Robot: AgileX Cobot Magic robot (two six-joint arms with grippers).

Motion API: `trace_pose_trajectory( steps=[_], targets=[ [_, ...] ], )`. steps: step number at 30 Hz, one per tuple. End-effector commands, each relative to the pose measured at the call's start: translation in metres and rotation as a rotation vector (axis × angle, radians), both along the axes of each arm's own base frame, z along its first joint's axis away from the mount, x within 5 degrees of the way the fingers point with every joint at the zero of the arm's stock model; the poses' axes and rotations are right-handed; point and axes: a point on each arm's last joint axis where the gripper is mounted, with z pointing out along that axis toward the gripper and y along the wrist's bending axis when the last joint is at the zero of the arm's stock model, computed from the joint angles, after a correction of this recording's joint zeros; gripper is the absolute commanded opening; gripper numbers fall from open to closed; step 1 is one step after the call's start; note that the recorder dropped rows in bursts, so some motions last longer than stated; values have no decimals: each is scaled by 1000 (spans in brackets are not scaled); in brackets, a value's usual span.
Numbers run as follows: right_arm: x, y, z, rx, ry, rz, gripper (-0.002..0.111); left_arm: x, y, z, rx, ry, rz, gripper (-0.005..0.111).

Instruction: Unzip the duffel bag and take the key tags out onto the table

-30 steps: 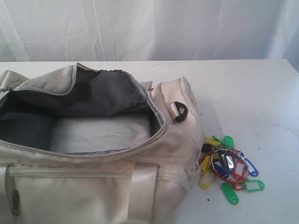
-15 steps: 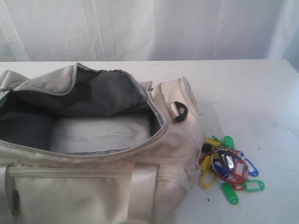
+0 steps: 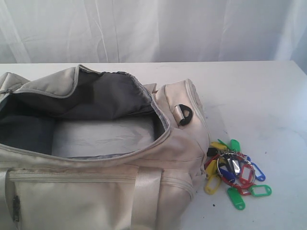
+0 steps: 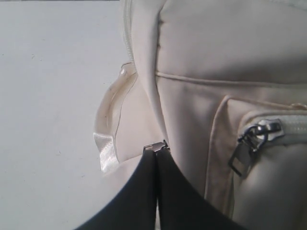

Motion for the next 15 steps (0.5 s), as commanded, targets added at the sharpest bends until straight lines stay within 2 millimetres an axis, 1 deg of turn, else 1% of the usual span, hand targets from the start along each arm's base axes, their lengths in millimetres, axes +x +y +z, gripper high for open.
trace_pose_trajectory(
  steps=[1,3,6,9,12,15],
  targets=[
    [21,0,-51,4,-37,-32,0,0,0,-1,-10,2,-4,0],
    [28,0,-75,0,13,-34,0,0,0,-1,-10,2,-4,0],
    [39,1,-117,-13,141,-33,0,0,0,-1,-10,2,-4,0],
    [42,2,-146,-24,251,-31,0,0,0,-1,-10,2,-4,0],
    [42,2,-161,-33,331,-26,0,0,0,-1,-10,2,-4,0],
    [42,2,-162,-33,333,-27,0,0,0,-1,-10,2,-4,0]
  ],
)
